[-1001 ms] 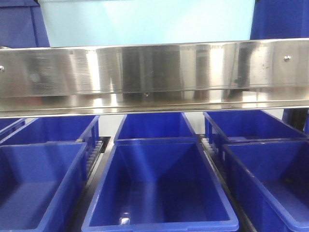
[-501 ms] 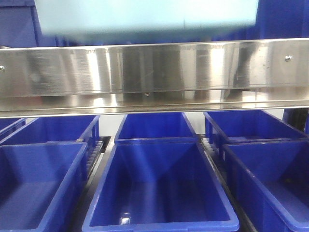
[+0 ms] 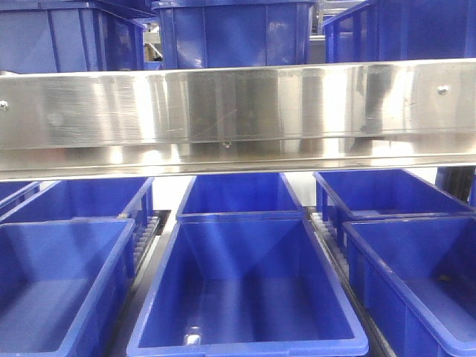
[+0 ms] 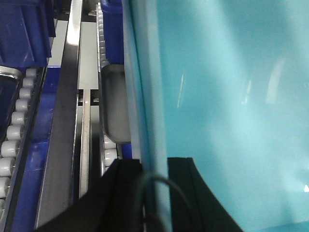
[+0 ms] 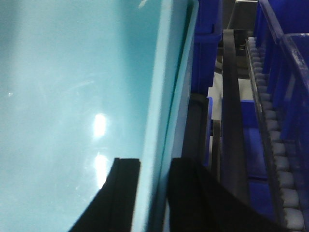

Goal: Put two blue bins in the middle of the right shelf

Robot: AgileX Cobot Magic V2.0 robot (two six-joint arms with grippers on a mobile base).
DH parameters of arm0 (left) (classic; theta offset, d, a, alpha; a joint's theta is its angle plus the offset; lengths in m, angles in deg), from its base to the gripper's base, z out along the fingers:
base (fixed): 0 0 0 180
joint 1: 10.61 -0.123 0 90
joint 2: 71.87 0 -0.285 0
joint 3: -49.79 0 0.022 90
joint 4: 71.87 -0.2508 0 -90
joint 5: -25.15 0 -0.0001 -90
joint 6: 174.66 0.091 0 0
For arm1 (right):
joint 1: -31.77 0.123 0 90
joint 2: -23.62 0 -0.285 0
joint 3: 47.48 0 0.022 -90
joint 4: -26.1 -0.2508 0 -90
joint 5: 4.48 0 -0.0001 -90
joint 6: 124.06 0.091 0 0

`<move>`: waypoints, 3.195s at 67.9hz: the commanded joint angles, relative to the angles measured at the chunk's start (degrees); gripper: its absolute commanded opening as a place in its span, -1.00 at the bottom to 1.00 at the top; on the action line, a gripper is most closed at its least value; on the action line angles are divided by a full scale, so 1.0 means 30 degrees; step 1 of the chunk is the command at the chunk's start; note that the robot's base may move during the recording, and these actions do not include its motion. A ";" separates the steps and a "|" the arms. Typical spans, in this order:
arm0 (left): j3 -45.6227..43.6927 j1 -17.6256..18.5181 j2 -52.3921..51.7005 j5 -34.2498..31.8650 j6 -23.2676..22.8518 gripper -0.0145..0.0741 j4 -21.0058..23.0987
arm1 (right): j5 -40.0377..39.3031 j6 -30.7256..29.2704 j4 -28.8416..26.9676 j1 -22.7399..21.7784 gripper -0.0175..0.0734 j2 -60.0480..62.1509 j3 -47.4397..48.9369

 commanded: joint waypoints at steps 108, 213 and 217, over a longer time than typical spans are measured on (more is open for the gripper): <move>-0.0367 0.0082 -0.0455 -0.1602 0.0004 -0.92 0.0140 | -0.1794 -0.0062 0.0246 -0.0014 -0.95 0.0379 0.0371; -0.0367 0.0082 -0.0455 -0.1602 0.0004 -0.92 0.0140 | -0.1794 -0.0062 0.0246 -0.0014 -0.95 0.0379 0.0371; -0.0367 0.0082 -0.0455 -0.1602 0.0004 -0.92 0.0140 | -0.1794 -0.0062 0.0246 -0.0014 -0.95 0.0379 0.0371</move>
